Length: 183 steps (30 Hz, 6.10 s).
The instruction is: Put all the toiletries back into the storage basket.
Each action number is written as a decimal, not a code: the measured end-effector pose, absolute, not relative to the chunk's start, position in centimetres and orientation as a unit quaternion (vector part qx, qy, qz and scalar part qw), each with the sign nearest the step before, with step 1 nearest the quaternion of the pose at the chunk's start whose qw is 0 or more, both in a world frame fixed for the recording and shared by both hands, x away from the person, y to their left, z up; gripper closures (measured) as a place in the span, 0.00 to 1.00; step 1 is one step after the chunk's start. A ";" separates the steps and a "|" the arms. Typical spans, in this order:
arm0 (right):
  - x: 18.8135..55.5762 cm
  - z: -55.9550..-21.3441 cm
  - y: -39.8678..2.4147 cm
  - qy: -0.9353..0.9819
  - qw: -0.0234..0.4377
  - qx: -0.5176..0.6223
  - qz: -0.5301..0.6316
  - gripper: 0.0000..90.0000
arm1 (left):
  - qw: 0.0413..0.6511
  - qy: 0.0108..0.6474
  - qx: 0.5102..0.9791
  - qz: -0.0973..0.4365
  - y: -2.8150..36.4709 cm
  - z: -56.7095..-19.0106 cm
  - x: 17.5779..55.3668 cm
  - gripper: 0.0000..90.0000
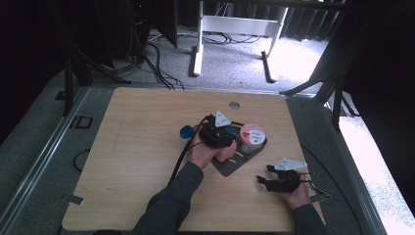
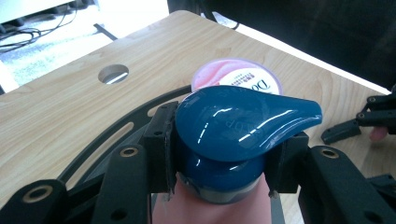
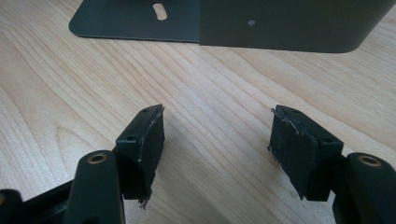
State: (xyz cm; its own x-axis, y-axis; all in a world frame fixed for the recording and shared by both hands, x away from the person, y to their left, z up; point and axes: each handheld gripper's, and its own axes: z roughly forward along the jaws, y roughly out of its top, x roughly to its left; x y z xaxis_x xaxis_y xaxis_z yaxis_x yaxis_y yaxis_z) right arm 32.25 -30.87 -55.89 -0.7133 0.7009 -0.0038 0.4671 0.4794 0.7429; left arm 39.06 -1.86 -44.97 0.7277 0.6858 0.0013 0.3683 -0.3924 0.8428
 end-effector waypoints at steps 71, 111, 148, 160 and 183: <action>32.2 -55.9 -30.9 0.846 0.155 0.345 0.375 0.39 | 0.421 0.408 0.780 0.221 -5.2 -46.5 46.3 0.59; 32.2 -55.9 -30.9 0.846 0.155 0.345 0.375 0.39 | 0.418 0.461 0.743 0.248 -7.4 -46.8 46.4 0.59; 32.3 -55.9 -30.9 0.846 0.156 0.344 0.375 0.38 | 0.436 0.440 0.755 0.217 -5.9 -46.4 43.8 0.42; 32.2 -55.9 -30.9 0.846 0.155 0.345 0.375 0.38 | 0.435 0.426 0.766 0.205 -4.8 -45.8 42.1 0.44; 32.3 -55.9 -30.9 0.846 0.156 0.344 0.375 0.38 | 0.439 0.340 0.813 0.174 -4.1 -44.3 39.0 0.49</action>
